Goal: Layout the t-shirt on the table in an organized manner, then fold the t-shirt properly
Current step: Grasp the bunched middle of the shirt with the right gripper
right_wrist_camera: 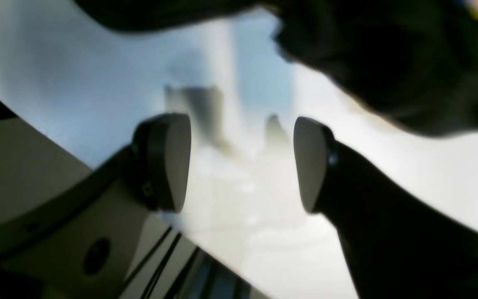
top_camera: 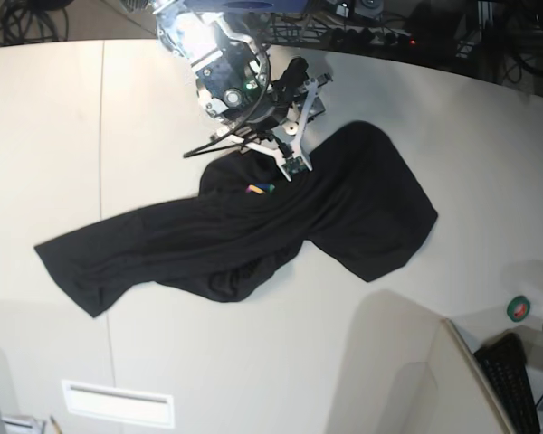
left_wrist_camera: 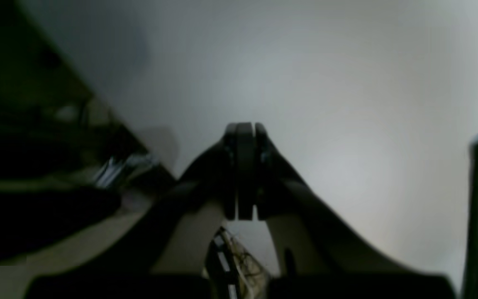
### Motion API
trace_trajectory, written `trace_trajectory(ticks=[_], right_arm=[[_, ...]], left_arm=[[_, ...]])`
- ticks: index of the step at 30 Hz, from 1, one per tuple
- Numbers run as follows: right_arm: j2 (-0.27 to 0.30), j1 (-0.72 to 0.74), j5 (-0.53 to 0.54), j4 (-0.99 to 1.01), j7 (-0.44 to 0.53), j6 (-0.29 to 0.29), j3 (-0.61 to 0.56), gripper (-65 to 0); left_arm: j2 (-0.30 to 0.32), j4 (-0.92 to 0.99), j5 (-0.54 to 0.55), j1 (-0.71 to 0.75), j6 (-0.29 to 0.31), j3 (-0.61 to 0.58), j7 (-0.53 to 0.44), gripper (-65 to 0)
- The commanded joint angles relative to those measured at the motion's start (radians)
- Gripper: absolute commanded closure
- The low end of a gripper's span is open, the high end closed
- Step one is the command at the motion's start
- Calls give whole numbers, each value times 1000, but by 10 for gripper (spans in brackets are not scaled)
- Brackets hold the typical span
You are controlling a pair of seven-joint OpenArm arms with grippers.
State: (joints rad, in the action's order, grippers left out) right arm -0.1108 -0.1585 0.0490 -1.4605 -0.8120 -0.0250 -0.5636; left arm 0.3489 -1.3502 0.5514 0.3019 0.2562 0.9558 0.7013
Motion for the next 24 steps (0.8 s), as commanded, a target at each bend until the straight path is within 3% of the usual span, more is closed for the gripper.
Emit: trace_trajectory(ticks=[1, 6, 11, 16, 24], right_arm=[[-11, 49, 22, 11, 21, -5, 3, -396], [-10, 190, 266, 179, 16, -5, -3, -417], [-10, 254, 407, 232, 16, -5, -52, -417], [-19, 277, 434, 268, 30, -6, -108, -419], [-34, 337, 434, 430, 153, -8, -109, -419]], left_arm=[[19, -2, 3, 9, 12, 15, -13, 0], [17, 7, 3, 9, 13, 10, -13, 0], [17, 8, 3, 9, 13, 10, -13, 0], [16, 8, 3, 9, 13, 10, -13, 0], [14, 8, 3, 3, 13, 9, -13, 0]])
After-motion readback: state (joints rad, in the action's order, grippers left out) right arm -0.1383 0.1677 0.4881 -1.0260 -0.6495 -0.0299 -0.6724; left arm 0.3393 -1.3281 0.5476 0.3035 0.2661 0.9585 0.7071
